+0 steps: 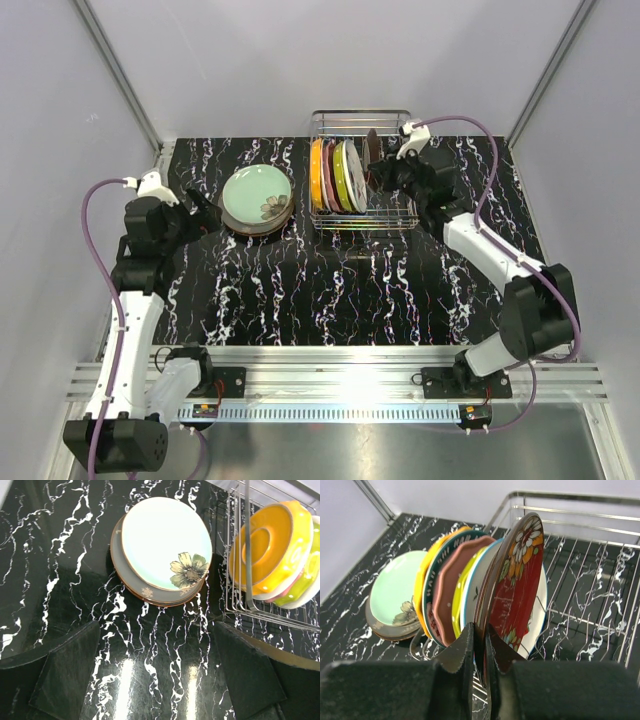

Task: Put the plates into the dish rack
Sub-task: Insert the plate into the dish rack

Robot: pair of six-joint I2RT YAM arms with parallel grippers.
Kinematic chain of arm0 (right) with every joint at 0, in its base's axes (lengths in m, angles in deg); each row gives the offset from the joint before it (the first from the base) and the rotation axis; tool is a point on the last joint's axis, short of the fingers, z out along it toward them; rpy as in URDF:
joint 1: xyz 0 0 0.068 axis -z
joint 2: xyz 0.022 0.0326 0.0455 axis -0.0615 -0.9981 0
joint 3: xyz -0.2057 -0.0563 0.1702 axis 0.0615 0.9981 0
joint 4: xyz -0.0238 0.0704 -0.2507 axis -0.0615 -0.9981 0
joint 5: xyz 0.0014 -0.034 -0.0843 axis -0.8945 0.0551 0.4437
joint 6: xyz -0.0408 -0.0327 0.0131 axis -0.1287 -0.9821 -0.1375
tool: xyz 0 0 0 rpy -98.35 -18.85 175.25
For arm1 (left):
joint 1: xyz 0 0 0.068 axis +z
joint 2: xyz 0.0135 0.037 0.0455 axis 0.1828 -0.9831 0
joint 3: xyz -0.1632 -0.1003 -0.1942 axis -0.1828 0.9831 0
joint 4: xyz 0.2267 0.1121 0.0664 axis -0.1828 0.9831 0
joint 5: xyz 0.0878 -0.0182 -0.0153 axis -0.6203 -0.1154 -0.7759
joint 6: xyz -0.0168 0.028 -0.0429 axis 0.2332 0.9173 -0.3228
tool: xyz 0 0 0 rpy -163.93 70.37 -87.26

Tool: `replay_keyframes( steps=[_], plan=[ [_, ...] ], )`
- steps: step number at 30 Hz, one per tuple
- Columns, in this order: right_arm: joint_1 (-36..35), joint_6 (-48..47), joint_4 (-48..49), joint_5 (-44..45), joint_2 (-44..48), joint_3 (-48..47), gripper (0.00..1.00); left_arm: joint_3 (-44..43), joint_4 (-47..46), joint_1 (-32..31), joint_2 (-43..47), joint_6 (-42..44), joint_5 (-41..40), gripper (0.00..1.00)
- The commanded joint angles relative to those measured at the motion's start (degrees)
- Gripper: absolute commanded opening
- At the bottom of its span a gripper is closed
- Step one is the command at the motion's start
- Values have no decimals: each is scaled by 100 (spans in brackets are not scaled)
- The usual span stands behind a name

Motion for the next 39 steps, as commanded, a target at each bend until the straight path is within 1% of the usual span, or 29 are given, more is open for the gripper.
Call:
replay_keyframes(
  steps=[1, 12, 19, 28, 29, 30, 32, 33, 37, 39],
  plan=[
    [21, -27, 644, -83, -76, -502, 0, -7, -295, -35, 56, 25, 144, 99],
    [21, -167, 644, 5, -657, -468, 0, 2, -312, -26, 56, 16, 206, 99],
    [12, -325, 443, 110, -1053, -669, 1, 2, -304, -35, 56, 7, 215, 99],
    [12, -387, 319, 101, -1308, -731, 16, 11, -321, -26, 39, 7, 250, 99],
    [21, -387, 310, 110, -1325, -731, 19, 11, -313, -26, 21, 7, 259, 99],
    [12, -396, 301, 110, -1369, -740, 25, 11, -312, -26, 4, -2, 259, 99],
    [12, -431, 249, 127, -1387, -749, 33, 11, -304, -26, -5, 7, 241, 99],
    [3, -449, 231, 119, -1396, -757, 39, 2, -304, -26, -5, 16, 241, 99],
    [3, -536, 126, 145, -1352, -766, 47, 2, -269, -26, -14, 33, 180, 99],
    [12, -572, 73, 163, -1308, -793, 47, 2, -269, -26, -23, 42, 153, 99]
  ],
)
